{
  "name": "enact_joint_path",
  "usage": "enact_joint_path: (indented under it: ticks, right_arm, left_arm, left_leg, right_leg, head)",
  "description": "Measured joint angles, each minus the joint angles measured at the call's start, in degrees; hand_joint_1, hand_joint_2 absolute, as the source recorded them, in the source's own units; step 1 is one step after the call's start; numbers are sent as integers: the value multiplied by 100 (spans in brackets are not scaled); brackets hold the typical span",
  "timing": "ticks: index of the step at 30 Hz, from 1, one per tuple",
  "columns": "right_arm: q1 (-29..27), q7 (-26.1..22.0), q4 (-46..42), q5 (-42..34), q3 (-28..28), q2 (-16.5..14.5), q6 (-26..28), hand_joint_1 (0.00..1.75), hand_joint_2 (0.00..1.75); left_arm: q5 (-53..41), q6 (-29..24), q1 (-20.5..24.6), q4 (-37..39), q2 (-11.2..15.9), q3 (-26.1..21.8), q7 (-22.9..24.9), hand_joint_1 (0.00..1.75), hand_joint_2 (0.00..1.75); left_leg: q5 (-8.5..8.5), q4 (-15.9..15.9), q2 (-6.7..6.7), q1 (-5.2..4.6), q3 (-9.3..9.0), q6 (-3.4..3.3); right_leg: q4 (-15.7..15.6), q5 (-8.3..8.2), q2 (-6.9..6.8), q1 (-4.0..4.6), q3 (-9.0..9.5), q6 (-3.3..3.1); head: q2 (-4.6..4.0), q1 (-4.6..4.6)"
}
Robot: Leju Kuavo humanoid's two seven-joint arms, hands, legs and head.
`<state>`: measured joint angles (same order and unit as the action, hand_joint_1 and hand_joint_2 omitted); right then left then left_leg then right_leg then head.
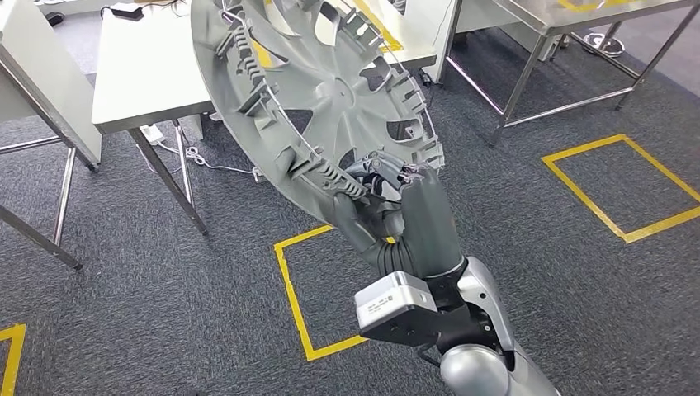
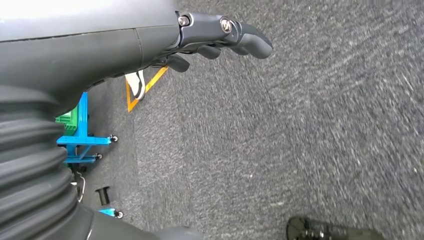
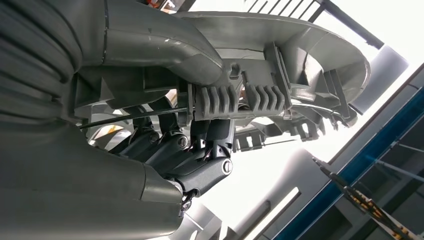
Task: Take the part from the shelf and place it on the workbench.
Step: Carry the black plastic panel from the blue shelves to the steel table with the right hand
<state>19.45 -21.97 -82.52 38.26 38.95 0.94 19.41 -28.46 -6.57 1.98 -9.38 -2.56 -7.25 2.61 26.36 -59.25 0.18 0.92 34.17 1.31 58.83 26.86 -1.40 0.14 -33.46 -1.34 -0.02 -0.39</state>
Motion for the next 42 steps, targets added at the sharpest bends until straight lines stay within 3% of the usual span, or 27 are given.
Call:
enact_joint_path:
  ticks: [7,10,42]
  right_arm:
    - [1,11,-3,21,0,0,53,175,175]
    - [-1,11,-3,24,0,1,58,175,175]
    - [3,1,-3,-7,2,105,158,175,175]
  left_arm:
    - [-10,51,4,0,3,-18,6,0,175]
    - [-17,51,5,0,3,-27,23,0,175]
    - [-57,-43,6,0,-8,-43,92,0,175]
  left_leg:
    - [-1,-6,1,-22,16,-62]
    - [-3,-6,1,-25,16,-65]
    - [-13,0,2,-8,16,-50]
  right_leg:
    - [-55,-37,-1,-21,9,149]
    - [-56,-38,-1,-23,7,181]
    - [-41,-34,-1,-7,-5,179]
  head:
    - [0,3]
    - [0,2]
    - [0,2]
